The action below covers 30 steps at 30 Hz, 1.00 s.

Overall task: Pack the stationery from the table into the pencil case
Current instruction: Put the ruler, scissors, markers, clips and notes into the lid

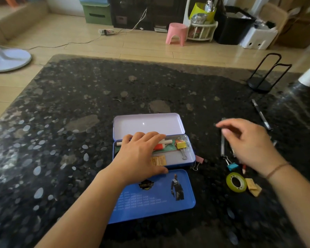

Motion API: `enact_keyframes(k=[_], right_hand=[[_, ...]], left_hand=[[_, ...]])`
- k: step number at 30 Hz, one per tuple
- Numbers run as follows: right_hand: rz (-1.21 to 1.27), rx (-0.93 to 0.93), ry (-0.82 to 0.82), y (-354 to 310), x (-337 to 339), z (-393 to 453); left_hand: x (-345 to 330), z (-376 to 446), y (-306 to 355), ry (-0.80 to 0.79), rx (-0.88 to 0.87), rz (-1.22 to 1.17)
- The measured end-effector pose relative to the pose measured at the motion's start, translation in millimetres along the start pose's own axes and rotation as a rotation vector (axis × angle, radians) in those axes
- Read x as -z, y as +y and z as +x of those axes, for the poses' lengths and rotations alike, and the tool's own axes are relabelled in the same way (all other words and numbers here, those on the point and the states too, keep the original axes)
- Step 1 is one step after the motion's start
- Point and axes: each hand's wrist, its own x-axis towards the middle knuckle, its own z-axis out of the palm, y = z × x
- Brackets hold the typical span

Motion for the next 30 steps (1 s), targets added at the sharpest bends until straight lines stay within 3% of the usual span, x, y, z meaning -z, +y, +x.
enact_keyframes(k=[4, 7, 12, 15, 20, 25, 28, 30], right_hand=[[-0.339, -0.12, -0.408, 14, 38, -37], [-0.461, -0.013, -0.475, 15, 34, -66], [-0.397, 0.071, -0.375, 7, -1, -77], [-0.356, 0.015, -0.251, -1, -27, -64], [-0.325, -0.018, -0.199, -8, -50, -56], [0.127, -0.07, 0.0, -8, -37, -54], [0.169, 0.138, 0.059, -19, -35, -44], [0.124, 0.257, 0.01, -23, -42, -36]], left_hand=[[1, 0, 1, 0.002, 0.003, 0.002], [2, 1, 3, 0.0, 0.007, -0.002], [3, -1, 4, -0.005, 0.016, -0.008], [3, -1, 4, -0.001, 0.012, -0.002], [3, -1, 4, -0.006, 0.013, -0.008], [3, -1, 3, -0.01, 0.009, -0.003], [4, -1, 3, -0.01, 0.005, 0.003], [4, -1, 3, -0.007, 0.003, 0.004]])
